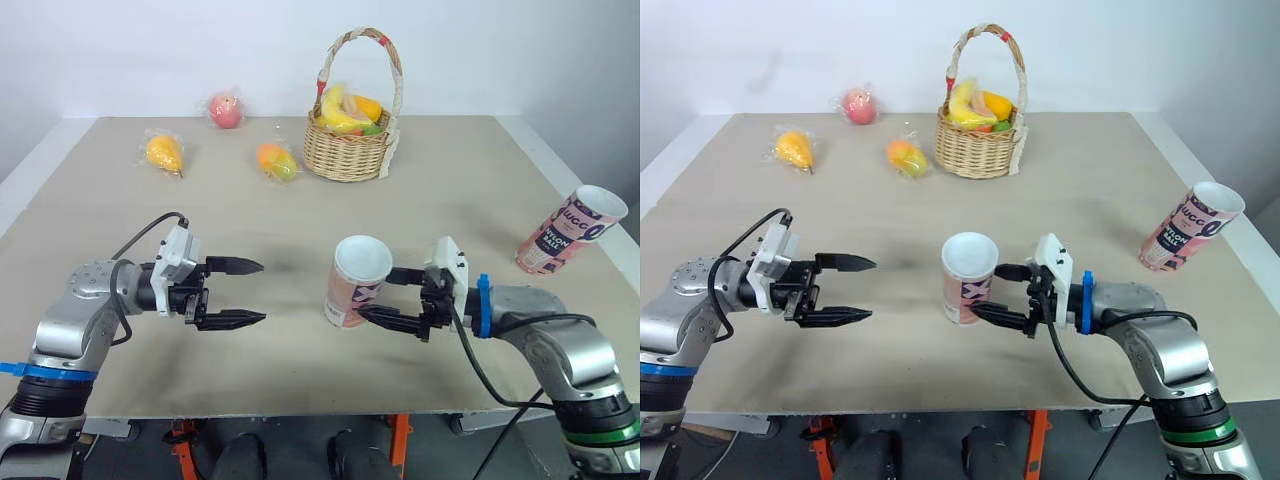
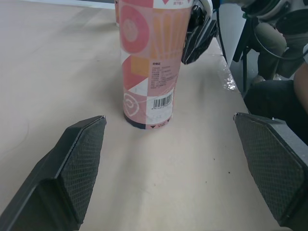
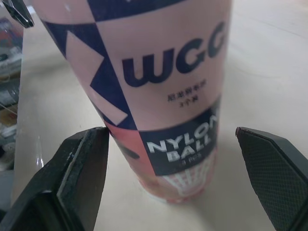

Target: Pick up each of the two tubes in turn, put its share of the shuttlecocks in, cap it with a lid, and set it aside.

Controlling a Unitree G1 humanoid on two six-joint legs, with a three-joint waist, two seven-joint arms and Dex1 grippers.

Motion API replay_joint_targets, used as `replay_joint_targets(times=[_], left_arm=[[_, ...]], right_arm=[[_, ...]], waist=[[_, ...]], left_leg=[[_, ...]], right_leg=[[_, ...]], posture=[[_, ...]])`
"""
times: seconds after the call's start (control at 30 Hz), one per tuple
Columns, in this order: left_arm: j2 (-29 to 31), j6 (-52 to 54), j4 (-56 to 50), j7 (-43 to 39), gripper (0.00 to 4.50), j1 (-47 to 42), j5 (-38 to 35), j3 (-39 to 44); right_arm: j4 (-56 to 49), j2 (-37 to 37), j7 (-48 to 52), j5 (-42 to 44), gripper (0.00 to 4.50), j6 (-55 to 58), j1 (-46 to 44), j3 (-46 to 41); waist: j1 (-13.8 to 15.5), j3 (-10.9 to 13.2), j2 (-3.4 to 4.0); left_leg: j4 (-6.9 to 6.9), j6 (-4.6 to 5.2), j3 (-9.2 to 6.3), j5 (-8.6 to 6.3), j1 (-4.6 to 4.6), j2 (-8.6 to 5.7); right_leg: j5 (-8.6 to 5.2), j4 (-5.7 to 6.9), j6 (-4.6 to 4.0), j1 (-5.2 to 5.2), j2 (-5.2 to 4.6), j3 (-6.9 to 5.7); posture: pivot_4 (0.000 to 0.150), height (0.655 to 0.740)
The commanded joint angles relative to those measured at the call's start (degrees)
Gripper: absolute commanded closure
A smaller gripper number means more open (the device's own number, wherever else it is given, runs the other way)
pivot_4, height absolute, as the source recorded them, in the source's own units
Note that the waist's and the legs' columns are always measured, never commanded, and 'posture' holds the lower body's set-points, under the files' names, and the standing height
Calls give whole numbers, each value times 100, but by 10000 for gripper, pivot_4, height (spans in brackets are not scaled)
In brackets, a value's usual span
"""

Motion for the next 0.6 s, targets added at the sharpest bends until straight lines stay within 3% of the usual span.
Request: replay_joint_targets(times=[0.03,0.5,0.6], left_arm=[[14,71,-250,88,1001,-133,-154,47],[-156,-139,-214,299,1001,-142,-258,212],[-301,-132,-201,447,0,-254,-358,263]], right_arm=[[-27,80,22,-95,0,-210,-160,80],[491,689,54,-387,0,-529,-654,416],[514,677,-9,-360,12038,-505,-670,344]], waist=[[1,0,0],[4,1,-1],[4,2,-2]], left_leg=[[0,0,0,0,0,0],[1,-1,-3,1,-1,-1],[2,-1,-3,1,-1,-3]], right_leg=[[0,0,0,0,0,0],[4,2,-6,1,-2,-3],[6,2,-11,2,-4,-3]], posture=[[1500,7371],[1500,7371],[1500,7371]])
